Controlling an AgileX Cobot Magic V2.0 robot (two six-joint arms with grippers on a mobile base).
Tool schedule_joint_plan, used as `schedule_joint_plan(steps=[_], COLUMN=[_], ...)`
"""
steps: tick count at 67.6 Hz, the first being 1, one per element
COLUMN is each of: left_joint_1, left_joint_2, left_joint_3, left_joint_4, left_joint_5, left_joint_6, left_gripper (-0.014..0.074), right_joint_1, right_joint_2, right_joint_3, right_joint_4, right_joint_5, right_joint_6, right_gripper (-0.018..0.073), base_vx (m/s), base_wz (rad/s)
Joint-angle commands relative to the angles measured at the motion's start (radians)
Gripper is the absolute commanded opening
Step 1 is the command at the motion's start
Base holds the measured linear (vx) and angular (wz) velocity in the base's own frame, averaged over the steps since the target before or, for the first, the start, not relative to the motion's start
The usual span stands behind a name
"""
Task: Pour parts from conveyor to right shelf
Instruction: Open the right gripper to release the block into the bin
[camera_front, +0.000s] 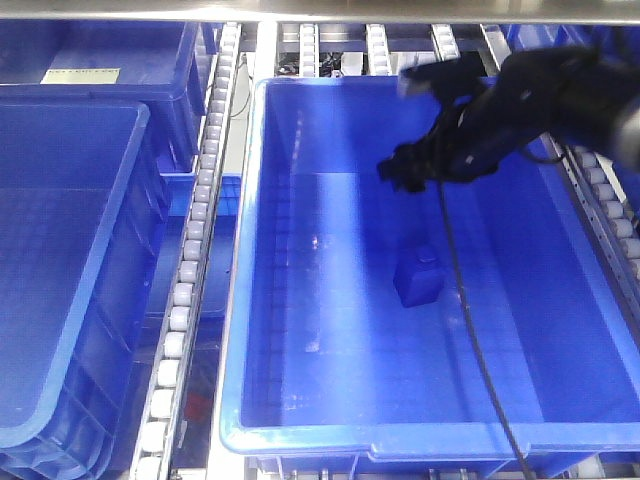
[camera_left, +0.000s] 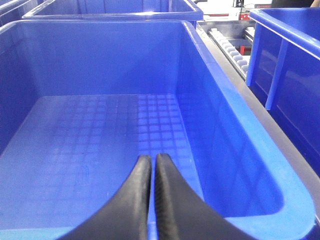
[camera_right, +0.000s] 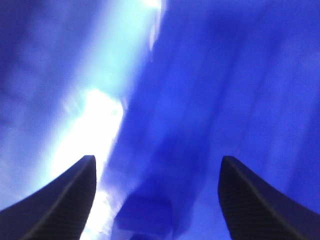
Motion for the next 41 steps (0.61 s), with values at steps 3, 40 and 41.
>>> schedule_joint_plan(steps=[3,40,41], left_joint_1=[-0.005,-0.005,-0.005], left_joint_2=[-0.006,-0.006,-0.006], left_joint_3=[-0.019,-0.019,-0.019], left_joint_4=[-0.001,-0.001,-0.001], left_joint_5=[-0.072,-0.072,-0.072], left_joint_6=[-0.007,-0.007,-0.007], left_gripper=[-0.0006,-0.0006,-0.0006], right_joint_1=[-0.001,-0.003,-0.003], right_joint_2=[-0.088,-0.393,-0.406], right_joint_3=[-0.031,0.477,0.493], right_joint_4=[0.006,0.004,0.004], right_joint_5=[-0.053,-0.533,-0.545], right_joint_6=[0.000,-0.003,-0.003], right_gripper=[0.0501,0.0501,0.0501], base_vx=[0.00,0.00,0.00], base_wz=[0.00,0.00,0.00])
